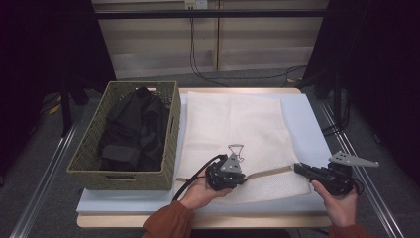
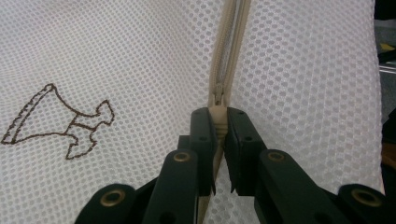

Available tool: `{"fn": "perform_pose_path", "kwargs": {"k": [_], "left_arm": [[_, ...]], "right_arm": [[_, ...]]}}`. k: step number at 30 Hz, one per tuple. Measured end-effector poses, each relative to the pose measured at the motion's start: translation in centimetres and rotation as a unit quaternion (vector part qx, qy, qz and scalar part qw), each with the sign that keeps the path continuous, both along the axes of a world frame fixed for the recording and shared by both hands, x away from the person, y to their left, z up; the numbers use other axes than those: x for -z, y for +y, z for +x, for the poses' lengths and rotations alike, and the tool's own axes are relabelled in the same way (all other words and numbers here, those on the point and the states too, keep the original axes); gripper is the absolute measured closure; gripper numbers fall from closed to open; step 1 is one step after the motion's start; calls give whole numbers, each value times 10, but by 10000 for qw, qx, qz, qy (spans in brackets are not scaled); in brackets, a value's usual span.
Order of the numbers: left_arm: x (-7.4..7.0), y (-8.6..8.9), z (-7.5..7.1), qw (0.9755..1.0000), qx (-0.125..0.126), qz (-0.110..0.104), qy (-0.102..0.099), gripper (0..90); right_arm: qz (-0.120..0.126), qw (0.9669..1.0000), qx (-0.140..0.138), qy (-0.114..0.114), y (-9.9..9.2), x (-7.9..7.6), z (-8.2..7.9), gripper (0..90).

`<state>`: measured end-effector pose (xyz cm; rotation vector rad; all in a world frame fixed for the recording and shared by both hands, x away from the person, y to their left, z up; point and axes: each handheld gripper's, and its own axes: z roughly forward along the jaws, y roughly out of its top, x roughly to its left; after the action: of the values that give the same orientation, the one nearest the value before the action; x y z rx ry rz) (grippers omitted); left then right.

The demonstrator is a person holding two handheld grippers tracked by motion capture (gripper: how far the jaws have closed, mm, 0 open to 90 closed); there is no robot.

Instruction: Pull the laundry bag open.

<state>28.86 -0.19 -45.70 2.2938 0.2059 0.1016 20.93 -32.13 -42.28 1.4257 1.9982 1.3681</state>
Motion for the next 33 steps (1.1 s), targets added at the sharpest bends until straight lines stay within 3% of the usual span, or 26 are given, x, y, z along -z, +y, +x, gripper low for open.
{"fn": "perform_pose_path", "kwargs": {"k": [2,6,7,11,13,17,21,33], "left_arm": [[2,1,0,9999,-12,-105,1,821],[1,4,-2,10000,-11,-1,14,822],[2,4,-2,10000,8,-92,-6,821],[1,8,-1,10000,-10,81,3,822],[1,10,-1,10000,-21,-38,12,821],[-2,12,-2,10000,-13,51,-36,822],[0,14,-3,10000,-42,-78,-12,822],[1,18,-5,10000,-35,1,-49,821]], "right_arm": [[3,10000,-3,3,0,0,0,846],[19,10000,4,28,-1,0,-1,846],[15,10000,11,17,-1,0,-2,846],[18,10000,13,23,-1,0,-2,846],[15,10000,20,25,-2,1,-2,846],[24,10000,28,22,-2,1,-2,846],[37,10000,34,23,-3,1,-2,846],[47,10000,25,24,-3,0,-3,846]]}}
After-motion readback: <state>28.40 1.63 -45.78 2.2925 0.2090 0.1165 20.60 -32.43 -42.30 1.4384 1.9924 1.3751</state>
